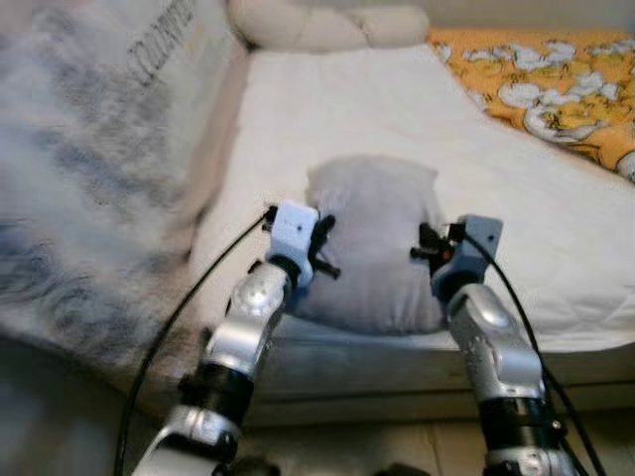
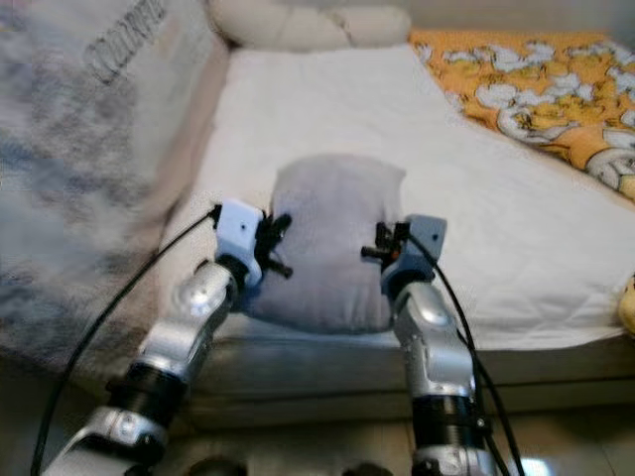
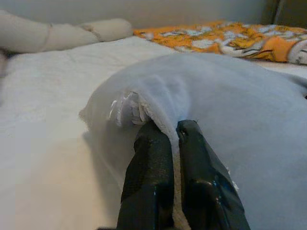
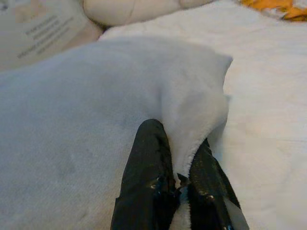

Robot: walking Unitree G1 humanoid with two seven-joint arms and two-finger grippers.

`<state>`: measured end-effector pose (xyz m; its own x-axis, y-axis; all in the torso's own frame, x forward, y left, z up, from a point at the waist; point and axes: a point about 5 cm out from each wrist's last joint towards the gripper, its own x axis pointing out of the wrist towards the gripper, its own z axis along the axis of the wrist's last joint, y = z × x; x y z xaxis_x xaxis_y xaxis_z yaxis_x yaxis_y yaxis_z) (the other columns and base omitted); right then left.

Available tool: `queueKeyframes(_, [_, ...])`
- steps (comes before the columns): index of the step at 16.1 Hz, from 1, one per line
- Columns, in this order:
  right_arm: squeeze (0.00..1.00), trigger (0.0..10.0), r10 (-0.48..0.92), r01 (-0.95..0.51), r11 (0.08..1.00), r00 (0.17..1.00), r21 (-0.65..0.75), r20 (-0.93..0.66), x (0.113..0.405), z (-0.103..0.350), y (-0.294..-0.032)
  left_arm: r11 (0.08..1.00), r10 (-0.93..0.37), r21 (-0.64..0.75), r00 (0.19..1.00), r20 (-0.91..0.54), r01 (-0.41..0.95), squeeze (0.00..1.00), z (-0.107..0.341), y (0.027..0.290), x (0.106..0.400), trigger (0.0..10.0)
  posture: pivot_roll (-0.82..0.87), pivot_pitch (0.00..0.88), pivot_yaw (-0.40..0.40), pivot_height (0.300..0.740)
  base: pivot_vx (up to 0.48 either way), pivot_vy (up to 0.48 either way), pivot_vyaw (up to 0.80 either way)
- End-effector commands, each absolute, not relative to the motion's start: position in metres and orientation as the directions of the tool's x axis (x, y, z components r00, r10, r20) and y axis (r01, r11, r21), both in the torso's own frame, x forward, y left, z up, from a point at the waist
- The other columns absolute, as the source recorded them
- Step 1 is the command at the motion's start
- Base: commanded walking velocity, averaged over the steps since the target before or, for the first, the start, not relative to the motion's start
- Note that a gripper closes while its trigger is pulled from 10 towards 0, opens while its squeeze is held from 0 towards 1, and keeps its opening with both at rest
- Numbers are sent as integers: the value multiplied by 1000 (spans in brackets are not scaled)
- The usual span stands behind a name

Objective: Clean up the room

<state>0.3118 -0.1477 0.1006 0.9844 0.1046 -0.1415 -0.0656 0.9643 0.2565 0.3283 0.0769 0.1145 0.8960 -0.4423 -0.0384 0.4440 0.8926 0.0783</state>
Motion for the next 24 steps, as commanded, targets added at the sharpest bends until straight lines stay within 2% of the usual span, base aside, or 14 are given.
queueKeyframes(1, [0,10000,106,-76,965,989,252,-108,315,109,-147,906,-417,85,909,17,414,0,128,83,332,10000,20,0,22,740,0,0,0])
queueKeyframes(5, [0,10000,124,-92,965,986,244,-116,315,108,-143,917,-395,64,919,15,393,0,127,90,334,10000,22,0,23,740,129,0,0])
queueKeyframes(12, [0,10000,173,-148,970,978,195,-119,314,108,-138,911,-411,57,912,11,409,0,126,88,332,10000,19,0,29,740,351,0,0])
queueKeyframes(14, [0,10000,206,-186,970,971,155,-123,313,107,-133,909,-413,60,911,12,412,0,127,88,332,10000,20,0,29,740,398,0,800])
queueKeyframes(17, [0,10000,230,-204,961,964,187,-132,312,105,-129,908,-415,67,910,10,413,0,127,89,333,10000,23,0,31,740,400,0,688])
queueKeyframes(21, [0,10000,239,-211,959,960,188,-146,311,102,-129,906,-416,81,909,4,415,0,127,91,333,10000,26,0,36,740,396,0,0])
queueKeyframes(24, [0,10000,248,-219,957,958,189,-146,310,101,-127,902,-421,104,907,-7,420,0,125,93,332,10000,29,0,39,740,0,0,0])
